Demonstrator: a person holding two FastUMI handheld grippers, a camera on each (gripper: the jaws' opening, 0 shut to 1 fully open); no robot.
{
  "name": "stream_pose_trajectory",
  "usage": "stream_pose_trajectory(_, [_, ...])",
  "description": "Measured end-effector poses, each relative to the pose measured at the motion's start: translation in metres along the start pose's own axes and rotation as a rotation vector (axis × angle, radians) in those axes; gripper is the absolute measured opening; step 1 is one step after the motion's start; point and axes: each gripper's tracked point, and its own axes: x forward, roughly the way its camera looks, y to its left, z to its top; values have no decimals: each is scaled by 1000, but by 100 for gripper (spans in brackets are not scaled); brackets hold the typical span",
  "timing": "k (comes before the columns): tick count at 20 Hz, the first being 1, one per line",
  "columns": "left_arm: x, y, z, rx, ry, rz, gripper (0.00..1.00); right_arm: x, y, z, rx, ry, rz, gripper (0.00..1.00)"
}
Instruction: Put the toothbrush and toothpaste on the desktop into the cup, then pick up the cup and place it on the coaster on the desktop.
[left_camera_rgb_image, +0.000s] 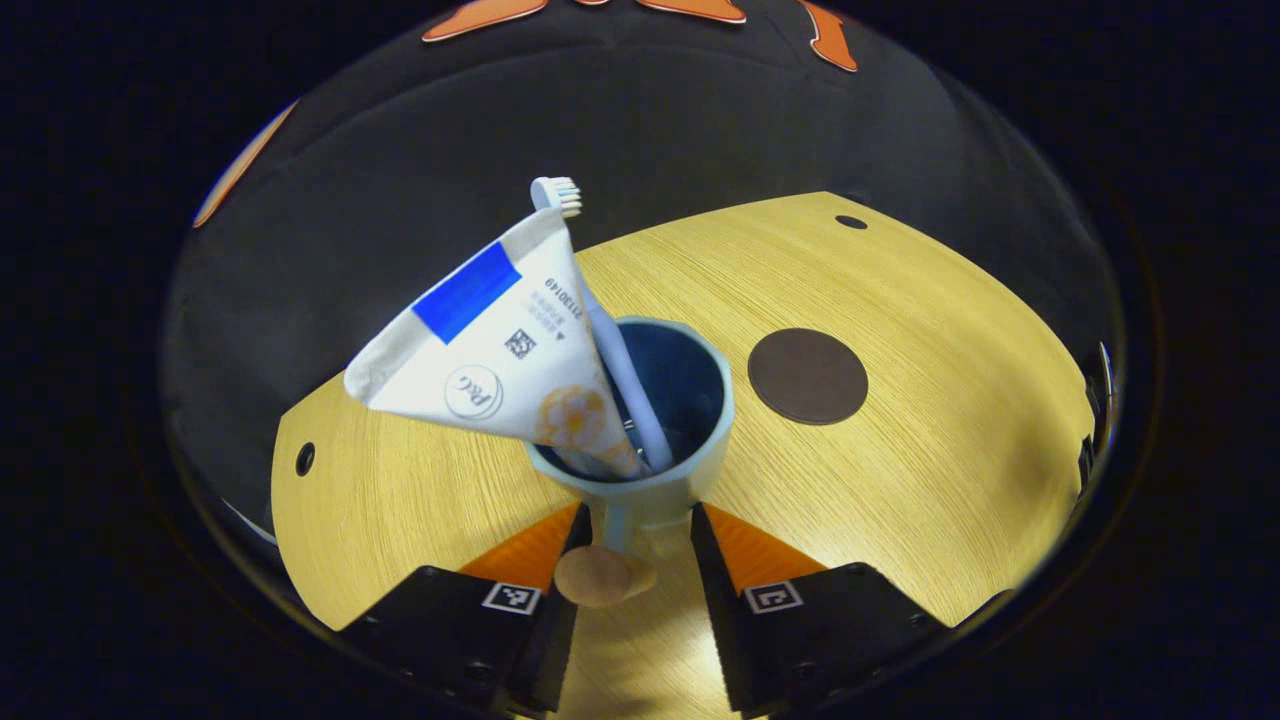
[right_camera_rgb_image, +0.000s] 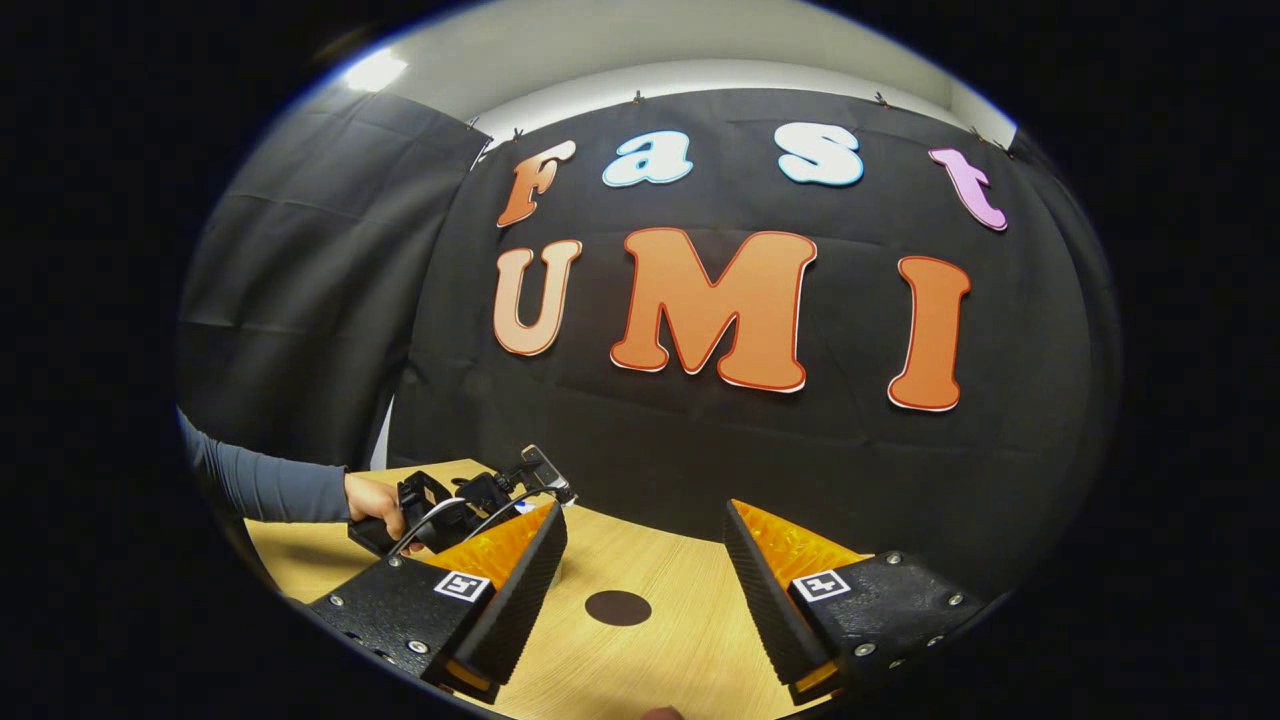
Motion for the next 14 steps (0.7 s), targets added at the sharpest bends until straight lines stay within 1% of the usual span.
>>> stream_pose_trajectory(1, [0,1,-2,-16,1,-4,52,0,0,-2,4,1,2,94])
stream_pose_trajectory(2, [-4,2,-2,-19,-5,-7,29,0,0,-3,5,2,6,94])
stream_pose_trajectory(4, [-2,0,1,-35,-12,-12,29,1,0,-6,7,7,5,94])
stream_pose_trajectory(5, [-3,1,1,-45,-9,-13,24,2,-1,-9,13,9,-2,94])
stream_pose_trajectory(7, [-2,3,4,-77,-23,-10,20,1,-1,-12,32,11,-1,94])
stream_pose_trajectory(9, [-1,0,3,-105,-38,-5,22,0,-3,-15,38,16,-8,94])
stream_pose_trajectory(10, [0,-2,5,-115,-43,-6,20,-1,-5,-15,37,14,-15,94])
stream_pose_trajectory(14, [-2,-3,10,-146,-66,3,20,-2,-13,-15,57,-3,-33,94])
